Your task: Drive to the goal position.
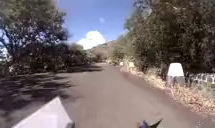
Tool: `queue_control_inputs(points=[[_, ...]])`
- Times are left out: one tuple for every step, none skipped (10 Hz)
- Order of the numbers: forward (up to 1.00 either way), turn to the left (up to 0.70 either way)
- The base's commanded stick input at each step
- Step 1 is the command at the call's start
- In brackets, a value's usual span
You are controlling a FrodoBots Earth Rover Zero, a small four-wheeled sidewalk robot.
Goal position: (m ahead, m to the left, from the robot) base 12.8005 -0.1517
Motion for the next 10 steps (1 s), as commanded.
queue_control_inputs(points=[[0.50, 0.00], [0.50, 0.00], [0.50, 0.00], [0.50, 0.00], [0.50, 0.00], [0.50, 0.00], [0.50, 0.00], [0.50, 0.00], [0.50, 0.00], [0.50, 0.00]])
